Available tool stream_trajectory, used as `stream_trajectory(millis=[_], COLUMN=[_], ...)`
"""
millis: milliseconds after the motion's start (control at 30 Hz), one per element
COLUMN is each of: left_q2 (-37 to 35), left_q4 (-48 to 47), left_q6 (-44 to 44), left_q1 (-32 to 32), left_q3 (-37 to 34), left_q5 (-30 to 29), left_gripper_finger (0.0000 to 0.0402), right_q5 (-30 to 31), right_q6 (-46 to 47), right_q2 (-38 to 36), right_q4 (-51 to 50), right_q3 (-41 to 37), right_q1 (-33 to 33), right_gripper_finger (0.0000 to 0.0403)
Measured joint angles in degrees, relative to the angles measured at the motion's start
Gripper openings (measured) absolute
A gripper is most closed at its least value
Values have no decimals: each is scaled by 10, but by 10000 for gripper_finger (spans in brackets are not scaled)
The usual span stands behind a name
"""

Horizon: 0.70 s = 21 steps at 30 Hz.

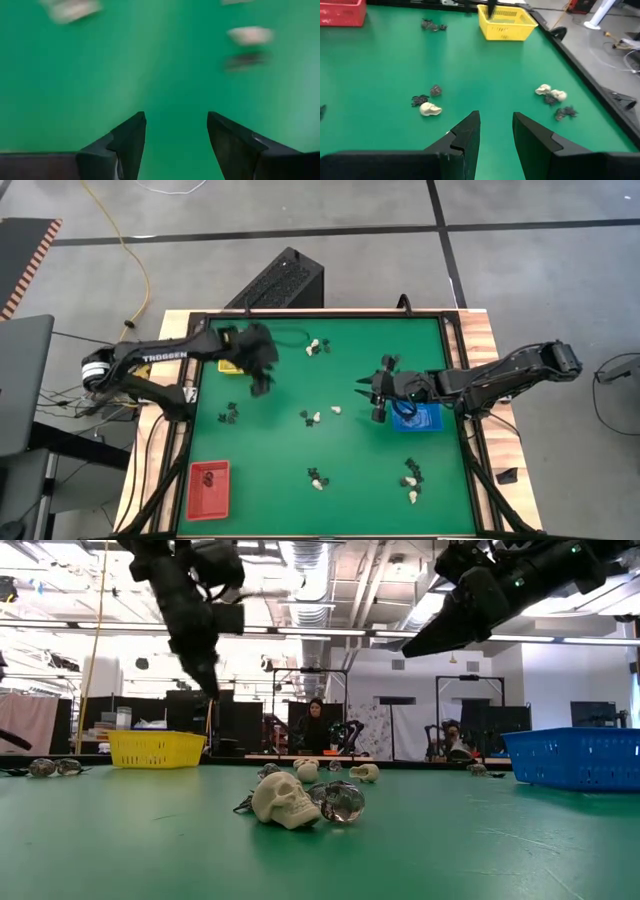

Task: Sort Halloween decoration
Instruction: Put the black skull toy into the red bin

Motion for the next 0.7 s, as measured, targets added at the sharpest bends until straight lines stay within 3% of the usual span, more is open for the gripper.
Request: stream_trajectory(millis=[100, 200, 300, 467, 700], left_q2=[0, 6, 6, 6, 10], left_q4=[119, 252, 353, 465, 507], left_q6=[9, 19, 58, 163, 128], left_q1=[-66, -129, -182, -229, -217], left_q3=[-43, -99, -153, -209, -220], left_q5=[68, 69, 22, -127, -101], left_gripper_finger=[201, 201, 201, 201, 201], right_q5=[-9, -15, -15, -17, -17], right_q6=[7, 9, -6, -25, -25], right_q2=[14, 34, 56, 83, 86], right_q4=[0, 1, 10, 44, 57], right_q3=[0, 0, 0, 0, 0], right_q1=[0, 0, 0, 0, 0], right_gripper_finger=[146, 146, 146, 146, 146])
